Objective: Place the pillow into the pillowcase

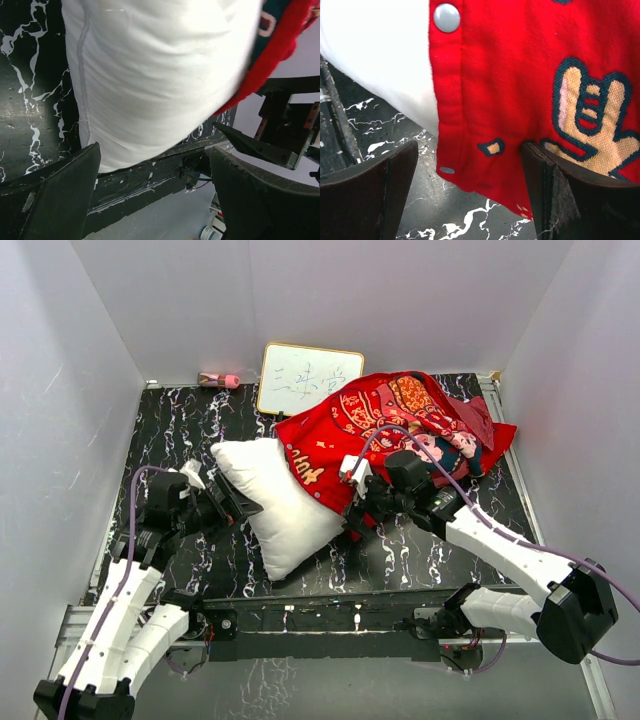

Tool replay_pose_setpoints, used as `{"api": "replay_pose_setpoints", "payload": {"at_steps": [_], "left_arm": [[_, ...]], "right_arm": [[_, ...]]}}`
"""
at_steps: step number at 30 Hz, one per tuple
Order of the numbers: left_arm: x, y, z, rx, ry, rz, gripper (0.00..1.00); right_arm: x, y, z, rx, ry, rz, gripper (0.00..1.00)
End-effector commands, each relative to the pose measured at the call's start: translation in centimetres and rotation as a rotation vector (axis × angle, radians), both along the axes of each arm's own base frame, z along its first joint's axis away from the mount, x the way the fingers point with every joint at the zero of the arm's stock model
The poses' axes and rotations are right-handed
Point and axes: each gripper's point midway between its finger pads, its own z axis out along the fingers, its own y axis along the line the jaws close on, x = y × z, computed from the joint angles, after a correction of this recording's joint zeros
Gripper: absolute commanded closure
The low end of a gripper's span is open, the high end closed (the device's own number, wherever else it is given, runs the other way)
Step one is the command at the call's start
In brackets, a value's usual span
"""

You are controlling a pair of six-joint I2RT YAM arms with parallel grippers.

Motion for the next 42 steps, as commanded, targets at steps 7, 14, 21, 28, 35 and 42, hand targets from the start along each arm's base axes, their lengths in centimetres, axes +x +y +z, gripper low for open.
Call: {"api": "replay_pose_setpoints", "payload": {"at_steps": [7, 14, 21, 28, 35, 42], "left_arm": [[1.7, -3.5, -1.5, 0.001, -0.04, -0.09, 0.1], [0.9, -7.0, -4.6, 0.068, -0.02, -0.136, 0.1], [0.6, -6.6, -6.4, 0.131, -0.011, -0.124, 0.15], [3.7, -9.7, -2.7, -0.005, -0.198, -0.142, 0.52], [6.1, -12.5, 3.5, -0.1, -0.397, -0.202, 0.89], [6.1, -11.2, -0.5, -0.054, -0.308, -0.131, 0.78]], "right_arm": [[2.6, 0.3, 0.4, 0.017, -0.071, -0.092, 0.54], [2.3, 1.2, 1.9, 0.052, -0.062, -0.033, 0.92], [-3.5, 4.6, 8.6, 0.265, 0.015, 0.341, 0.92], [-5.0, 7.7, 14.8, 0.413, 0.074, 0.49, 0.92], [-4.1, 10.9, 23.7, 0.566, 0.002, 0.569, 0.92], [-1.5, 10.1, 16.2, 0.433, 0.066, 0.404, 0.92]]}}
